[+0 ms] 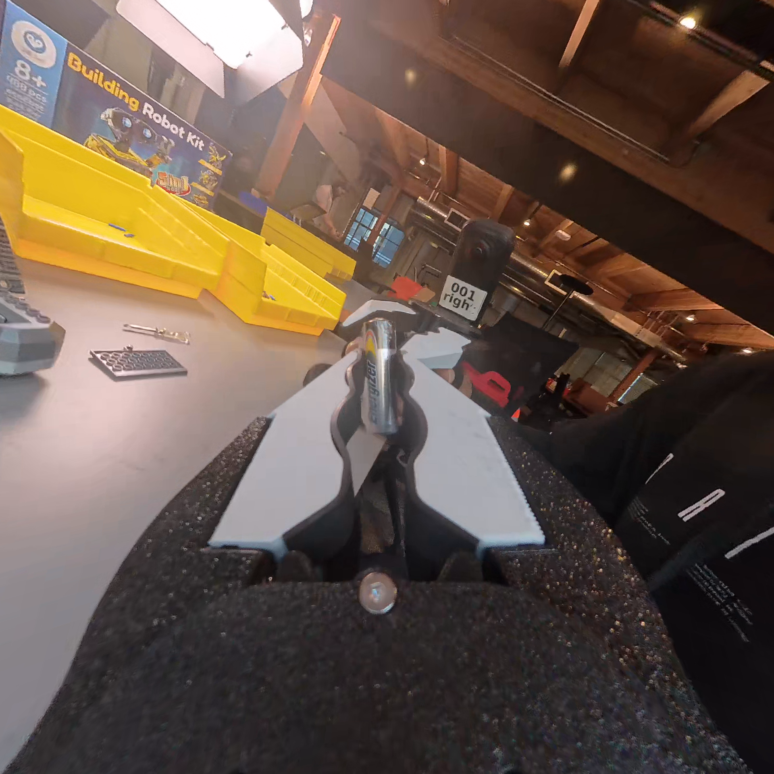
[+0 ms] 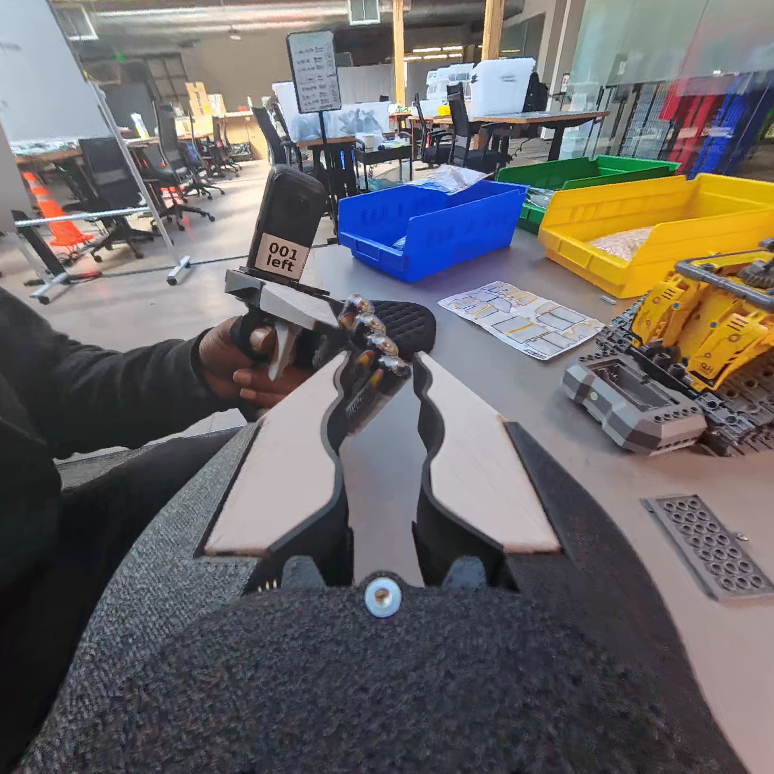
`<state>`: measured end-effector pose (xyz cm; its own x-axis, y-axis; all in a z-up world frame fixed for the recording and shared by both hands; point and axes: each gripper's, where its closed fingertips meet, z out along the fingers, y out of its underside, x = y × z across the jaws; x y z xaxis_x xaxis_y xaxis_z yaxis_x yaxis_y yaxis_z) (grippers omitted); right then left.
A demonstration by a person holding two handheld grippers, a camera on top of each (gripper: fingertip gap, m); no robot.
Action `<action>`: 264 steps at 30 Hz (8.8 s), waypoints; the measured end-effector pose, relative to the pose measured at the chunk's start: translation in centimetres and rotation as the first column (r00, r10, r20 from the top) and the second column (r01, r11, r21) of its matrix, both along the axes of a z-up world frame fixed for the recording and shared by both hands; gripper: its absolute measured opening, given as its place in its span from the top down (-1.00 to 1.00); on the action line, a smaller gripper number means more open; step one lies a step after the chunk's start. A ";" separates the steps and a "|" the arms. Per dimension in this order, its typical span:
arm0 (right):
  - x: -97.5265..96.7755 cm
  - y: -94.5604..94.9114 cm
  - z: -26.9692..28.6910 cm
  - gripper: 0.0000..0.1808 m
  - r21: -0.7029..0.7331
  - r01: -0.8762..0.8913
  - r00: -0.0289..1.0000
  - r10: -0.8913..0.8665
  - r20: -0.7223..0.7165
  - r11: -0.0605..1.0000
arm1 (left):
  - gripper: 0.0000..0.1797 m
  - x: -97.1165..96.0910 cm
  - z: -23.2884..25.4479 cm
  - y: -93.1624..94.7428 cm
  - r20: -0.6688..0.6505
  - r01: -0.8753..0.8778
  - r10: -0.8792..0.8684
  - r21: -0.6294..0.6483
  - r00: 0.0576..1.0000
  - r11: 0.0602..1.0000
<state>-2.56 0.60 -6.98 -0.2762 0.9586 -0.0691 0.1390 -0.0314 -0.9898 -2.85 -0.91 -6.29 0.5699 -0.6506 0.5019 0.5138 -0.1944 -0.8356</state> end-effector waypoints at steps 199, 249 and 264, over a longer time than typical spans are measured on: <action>3.9 25.6 -13.9 0.91 0.476 0.376 0.537 -0.606 0.587 0.795 | 0.17 -5.7 -13.3 6.7 -0.760 0.050 -0.439 -0.476 0.479 0.878; -7.7 7.2 -5.9 0.84 0.130 -0.145 0.895 0.074 0.439 0.981 | 0.87 -5.9 -8.1 7.4 -0.401 0.448 -0.591 -0.399 0.700 0.800; -6.3 2.6 -0.1 0.87 -0.814 -0.422 0.844 0.501 -0.192 0.398 | 0.86 -4.8 -3.2 3.8 -0.467 0.678 -0.590 0.029 0.659 0.735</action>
<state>-8.83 3.20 -7.04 -0.6148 0.1899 -0.7654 0.4588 -0.7033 -0.5430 -7.61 2.85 -9.49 0.0983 -0.9825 0.1585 -0.0656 -0.1653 -0.9841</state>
